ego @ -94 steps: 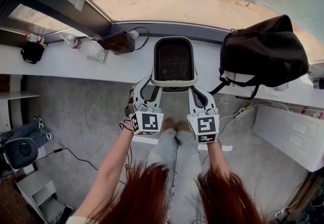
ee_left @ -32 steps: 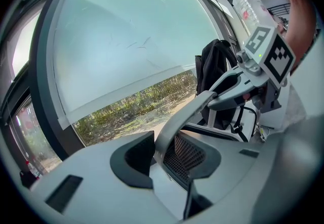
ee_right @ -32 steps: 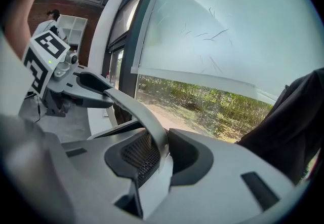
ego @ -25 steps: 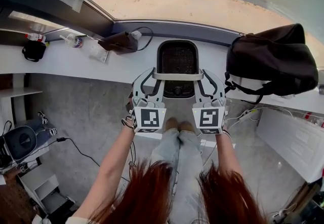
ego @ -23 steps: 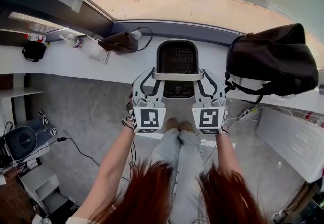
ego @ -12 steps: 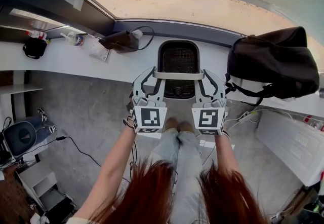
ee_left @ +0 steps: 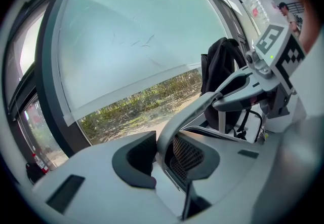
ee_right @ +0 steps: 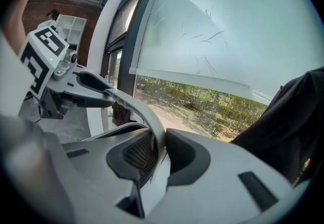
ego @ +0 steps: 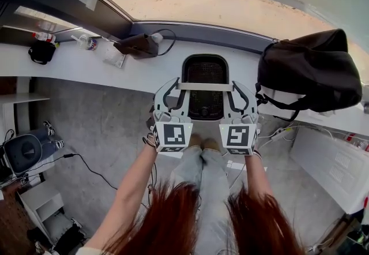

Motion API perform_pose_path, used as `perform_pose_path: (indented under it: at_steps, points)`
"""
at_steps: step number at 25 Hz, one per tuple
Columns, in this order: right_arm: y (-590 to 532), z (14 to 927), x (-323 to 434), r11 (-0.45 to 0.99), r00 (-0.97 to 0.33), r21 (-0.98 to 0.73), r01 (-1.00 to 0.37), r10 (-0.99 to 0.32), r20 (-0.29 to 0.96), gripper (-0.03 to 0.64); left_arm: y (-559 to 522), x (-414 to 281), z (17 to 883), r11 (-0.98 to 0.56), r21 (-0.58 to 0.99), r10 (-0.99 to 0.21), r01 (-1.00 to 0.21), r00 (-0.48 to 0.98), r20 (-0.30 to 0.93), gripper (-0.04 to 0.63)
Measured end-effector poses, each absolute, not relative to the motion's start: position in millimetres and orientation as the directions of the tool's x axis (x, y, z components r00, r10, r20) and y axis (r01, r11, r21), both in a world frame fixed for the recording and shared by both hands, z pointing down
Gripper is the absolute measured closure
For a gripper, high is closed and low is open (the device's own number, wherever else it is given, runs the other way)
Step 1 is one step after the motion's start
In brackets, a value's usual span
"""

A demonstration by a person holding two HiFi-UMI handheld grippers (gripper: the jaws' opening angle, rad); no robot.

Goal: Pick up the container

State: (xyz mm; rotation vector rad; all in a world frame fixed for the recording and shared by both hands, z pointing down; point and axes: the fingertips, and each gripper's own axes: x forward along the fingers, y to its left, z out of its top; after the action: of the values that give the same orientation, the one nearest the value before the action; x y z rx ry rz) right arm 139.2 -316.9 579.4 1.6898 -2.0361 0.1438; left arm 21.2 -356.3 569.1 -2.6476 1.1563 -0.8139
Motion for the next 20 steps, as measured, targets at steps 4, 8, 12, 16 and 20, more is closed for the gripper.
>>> perform_pose_path:
  at_steps: [4,8,12,16,20]
  points:
    - [-302.1,579.1,143.4,0.225,-0.106,0.227,-0.948,-0.890,0.443,0.528,-344.1,23.6,566.6,-0.695,-0.334,-0.713,-0.636,0.554,0.429,0.483]
    - [-291.9,571.5,145.6,0.223,-0.103,0.245,-0.944,-0.899,0.425,0.532,-333.4,27.2,558.8,-0.687,-0.335,-0.722,-0.645,0.551,0.419,0.483]
    - [-279.7,565.3,146.3,0.228,-0.110,0.231,-0.946,-0.895,0.432,0.534,-321.1,28.4,551.5,-0.678,-0.335,-0.730,-0.654,0.545,0.413,0.483]
    - [-269.6,558.1,146.1,0.237,-0.117,0.242,-0.941,-0.898,0.425,0.535,-309.8,27.7,544.4,-0.674,-0.336,-0.733,-0.658,0.541,0.411,0.483]
    - [-260.4,546.4,147.5,0.235,-0.113,0.248,-0.940,-0.899,0.423,0.535,-300.1,28.4,533.3,-0.665,-0.337,-0.741,-0.666,0.536,0.404,0.483]
